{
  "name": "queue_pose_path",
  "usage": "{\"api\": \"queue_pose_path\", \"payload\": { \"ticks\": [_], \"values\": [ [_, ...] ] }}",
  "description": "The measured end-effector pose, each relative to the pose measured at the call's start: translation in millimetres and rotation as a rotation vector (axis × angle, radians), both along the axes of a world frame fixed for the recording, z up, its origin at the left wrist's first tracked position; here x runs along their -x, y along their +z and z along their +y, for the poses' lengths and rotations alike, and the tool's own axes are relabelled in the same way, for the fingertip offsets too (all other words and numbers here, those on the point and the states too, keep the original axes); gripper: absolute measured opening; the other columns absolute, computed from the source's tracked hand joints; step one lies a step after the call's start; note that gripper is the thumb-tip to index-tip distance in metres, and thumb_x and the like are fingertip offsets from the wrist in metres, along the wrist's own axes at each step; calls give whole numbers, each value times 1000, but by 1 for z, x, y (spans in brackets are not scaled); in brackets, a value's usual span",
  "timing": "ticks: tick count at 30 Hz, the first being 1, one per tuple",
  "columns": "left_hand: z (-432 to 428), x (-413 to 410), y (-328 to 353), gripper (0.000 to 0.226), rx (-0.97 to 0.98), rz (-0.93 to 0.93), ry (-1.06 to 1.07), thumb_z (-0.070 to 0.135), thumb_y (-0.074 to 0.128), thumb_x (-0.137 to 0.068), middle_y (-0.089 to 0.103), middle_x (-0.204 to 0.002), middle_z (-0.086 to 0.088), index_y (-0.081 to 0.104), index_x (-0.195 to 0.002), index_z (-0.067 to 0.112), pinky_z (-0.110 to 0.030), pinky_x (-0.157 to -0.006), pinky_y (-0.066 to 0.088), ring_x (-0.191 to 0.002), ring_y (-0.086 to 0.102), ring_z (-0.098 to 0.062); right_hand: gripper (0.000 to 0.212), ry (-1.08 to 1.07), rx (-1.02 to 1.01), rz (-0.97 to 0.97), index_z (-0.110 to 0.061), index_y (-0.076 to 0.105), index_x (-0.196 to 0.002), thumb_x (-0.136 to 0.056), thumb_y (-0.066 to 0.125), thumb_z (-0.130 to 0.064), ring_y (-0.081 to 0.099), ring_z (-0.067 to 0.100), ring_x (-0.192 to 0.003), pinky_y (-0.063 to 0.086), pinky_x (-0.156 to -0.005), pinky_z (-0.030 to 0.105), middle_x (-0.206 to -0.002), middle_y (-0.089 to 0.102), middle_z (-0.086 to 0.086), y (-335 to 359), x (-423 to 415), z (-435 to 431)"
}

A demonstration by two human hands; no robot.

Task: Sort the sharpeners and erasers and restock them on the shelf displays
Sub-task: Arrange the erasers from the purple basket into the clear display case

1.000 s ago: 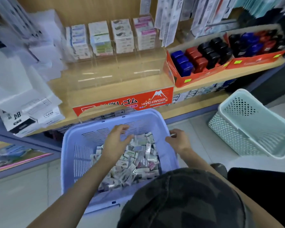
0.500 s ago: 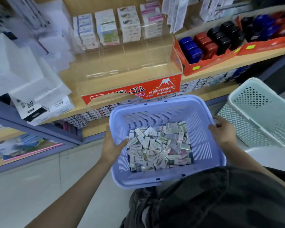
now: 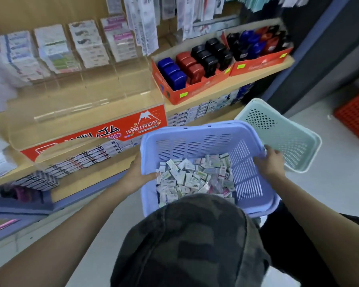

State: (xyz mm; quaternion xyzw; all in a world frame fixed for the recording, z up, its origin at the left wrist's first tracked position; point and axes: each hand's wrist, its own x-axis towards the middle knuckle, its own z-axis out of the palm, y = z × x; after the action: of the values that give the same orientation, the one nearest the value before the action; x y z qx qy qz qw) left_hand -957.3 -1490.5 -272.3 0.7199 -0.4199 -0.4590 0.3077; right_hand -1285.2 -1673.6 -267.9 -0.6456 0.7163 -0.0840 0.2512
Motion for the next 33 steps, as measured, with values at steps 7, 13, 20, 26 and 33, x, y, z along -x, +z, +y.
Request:
{"api": "queue_pose_path", "payload": {
  "ticks": [7,13,20,26,33],
  "values": [
    [-32,-6,118,59,-241,-123,-282,33,57,-92,39,-145,-5,34,-143,13,-27,-100,33,-133,39,-20,31,378,-112,-207,-2,58,-123,-92,54,-8,55,31,-114,42,-91,34,-130,55,16,49,-53,16],
    [-60,23,204,41,-136,-252,-391,33,55,-94,55,-124,-4,52,-127,10,-24,-73,43,-104,56,-15,23,562,-225,-333,-9,61,-116,-94,55,-14,56,20,-98,45,-85,32,-109,60,8,85,-90,30],
    [-63,59,57,45,-223,-62,-208,21,62,-90,53,-126,-11,49,-129,2,-22,-84,41,-113,51,-22,32,306,-459,-361,-4,53,-123,-92,57,-11,55,25,-90,48,-74,33,-104,54,10,-5,-73,73],
    [-49,55,-59,53,-363,16,105,12,68,-85,43,-139,-17,47,-133,3,-30,-95,38,-128,43,-29,47,103,-633,-331,-5,44,-134,-92,61,-18,52,20,-85,40,-70,30,-117,50,13,-79,-75,74],
    [-59,62,-123,56,-442,-140,230,10,66,-85,40,-140,-19,43,-135,2,-28,-91,39,-123,45,-30,79,43,-768,-296,-17,28,-145,-82,73,-28,52,28,-116,45,-85,34,-137,47,14,-138,-110,70]
  ]
}}
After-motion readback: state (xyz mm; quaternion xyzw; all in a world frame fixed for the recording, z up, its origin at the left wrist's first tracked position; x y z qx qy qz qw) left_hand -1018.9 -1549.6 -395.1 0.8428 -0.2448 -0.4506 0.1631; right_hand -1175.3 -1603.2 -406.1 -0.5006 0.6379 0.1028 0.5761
